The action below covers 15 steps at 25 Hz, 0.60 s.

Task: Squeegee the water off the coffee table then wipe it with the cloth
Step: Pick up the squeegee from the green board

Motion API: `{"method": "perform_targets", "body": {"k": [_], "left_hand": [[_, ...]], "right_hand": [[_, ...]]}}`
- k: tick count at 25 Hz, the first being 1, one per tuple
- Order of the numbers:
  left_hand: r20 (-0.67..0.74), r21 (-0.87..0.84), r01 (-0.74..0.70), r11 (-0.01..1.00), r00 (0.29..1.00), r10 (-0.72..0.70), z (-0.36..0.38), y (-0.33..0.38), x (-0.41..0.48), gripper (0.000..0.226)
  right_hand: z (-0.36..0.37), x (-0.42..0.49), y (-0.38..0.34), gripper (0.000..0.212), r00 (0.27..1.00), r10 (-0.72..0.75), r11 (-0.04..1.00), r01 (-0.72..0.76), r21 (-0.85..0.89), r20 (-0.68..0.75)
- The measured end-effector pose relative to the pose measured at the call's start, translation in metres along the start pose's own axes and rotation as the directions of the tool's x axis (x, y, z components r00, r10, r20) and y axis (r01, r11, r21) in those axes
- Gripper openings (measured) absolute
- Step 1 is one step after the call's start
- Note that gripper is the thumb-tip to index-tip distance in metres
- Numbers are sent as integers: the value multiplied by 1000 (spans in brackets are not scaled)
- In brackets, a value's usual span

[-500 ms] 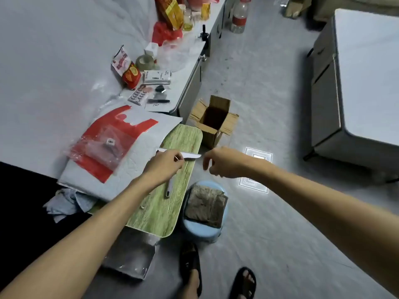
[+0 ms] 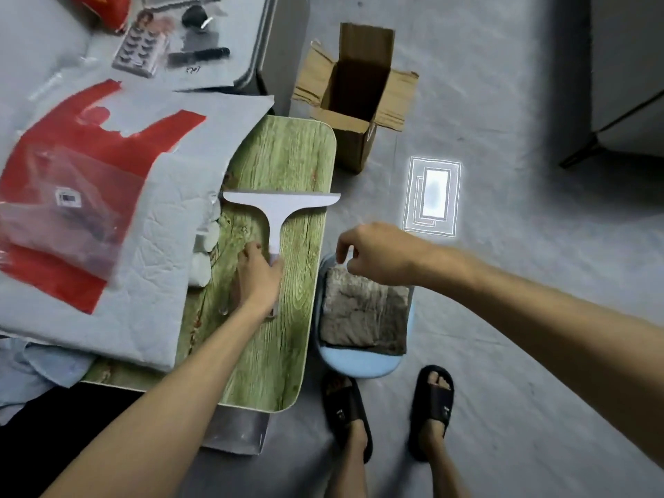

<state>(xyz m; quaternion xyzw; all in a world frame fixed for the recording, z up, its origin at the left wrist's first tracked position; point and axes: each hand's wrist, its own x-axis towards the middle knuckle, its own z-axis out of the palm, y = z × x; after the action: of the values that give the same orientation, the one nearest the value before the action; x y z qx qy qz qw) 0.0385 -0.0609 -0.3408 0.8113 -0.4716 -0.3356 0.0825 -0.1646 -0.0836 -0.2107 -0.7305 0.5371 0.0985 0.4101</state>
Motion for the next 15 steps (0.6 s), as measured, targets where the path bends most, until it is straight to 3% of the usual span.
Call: {"method": "perform_targets", "body": {"k": [4, 7, 12, 15], "left_hand": [[97, 134, 30, 990, 994, -44, 12, -15, 25, 27], [190, 170, -41, 985, 982, 8, -3, 2, 22, 26], [486, -218, 40, 975, 871, 73, -54, 77, -27, 25], [551, -366, 12, 931, 808, 206, -91, 151, -69, 22]], "right_hand": [[19, 8, 17, 24, 998, 31, 999, -32, 24, 58], [12, 2, 26, 24, 998, 46, 998, -47, 29, 50], [-24, -46, 22, 21, 995, 99, 987, -98, 126, 2], [-70, -93, 12, 24, 991, 130, 974, -122, 191, -28]]}}
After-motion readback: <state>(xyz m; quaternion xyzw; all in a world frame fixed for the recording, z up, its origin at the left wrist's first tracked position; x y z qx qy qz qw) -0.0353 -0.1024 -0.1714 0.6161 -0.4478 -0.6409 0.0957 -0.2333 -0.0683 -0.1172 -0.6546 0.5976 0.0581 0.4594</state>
